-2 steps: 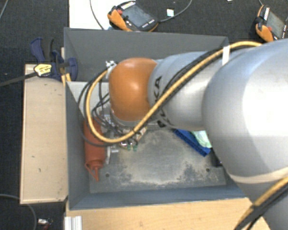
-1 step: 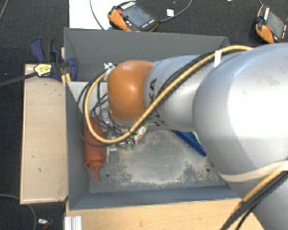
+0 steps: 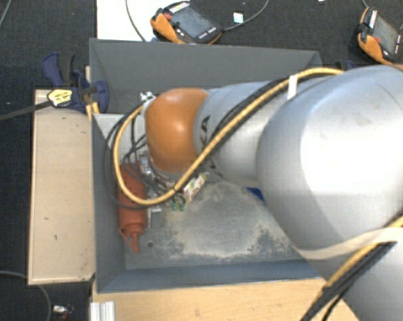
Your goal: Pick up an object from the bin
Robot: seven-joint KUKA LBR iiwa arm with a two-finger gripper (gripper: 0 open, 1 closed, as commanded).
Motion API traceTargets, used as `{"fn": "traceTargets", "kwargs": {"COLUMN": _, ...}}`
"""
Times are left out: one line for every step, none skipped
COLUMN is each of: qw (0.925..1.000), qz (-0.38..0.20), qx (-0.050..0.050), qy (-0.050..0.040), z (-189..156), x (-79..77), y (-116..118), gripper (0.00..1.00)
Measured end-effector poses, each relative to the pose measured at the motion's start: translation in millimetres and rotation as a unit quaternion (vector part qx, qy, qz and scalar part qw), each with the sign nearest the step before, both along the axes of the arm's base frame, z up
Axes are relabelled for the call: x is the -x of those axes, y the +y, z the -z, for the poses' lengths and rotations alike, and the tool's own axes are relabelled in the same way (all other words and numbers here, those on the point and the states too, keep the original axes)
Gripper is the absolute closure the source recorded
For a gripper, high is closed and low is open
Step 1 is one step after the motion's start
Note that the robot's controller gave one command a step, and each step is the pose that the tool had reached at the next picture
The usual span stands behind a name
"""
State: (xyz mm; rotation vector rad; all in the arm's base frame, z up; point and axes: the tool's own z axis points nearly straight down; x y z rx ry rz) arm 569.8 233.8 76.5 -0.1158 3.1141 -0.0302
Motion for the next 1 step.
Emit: {"fn": "traceTargets", "kwargs": {"qw": 1.0000, "qz": -0.005, "qx": 0.006, "qy": -0.0019, "z": 3.2, "x": -2.6, "y": 1.8, "gripper": 0.00}}
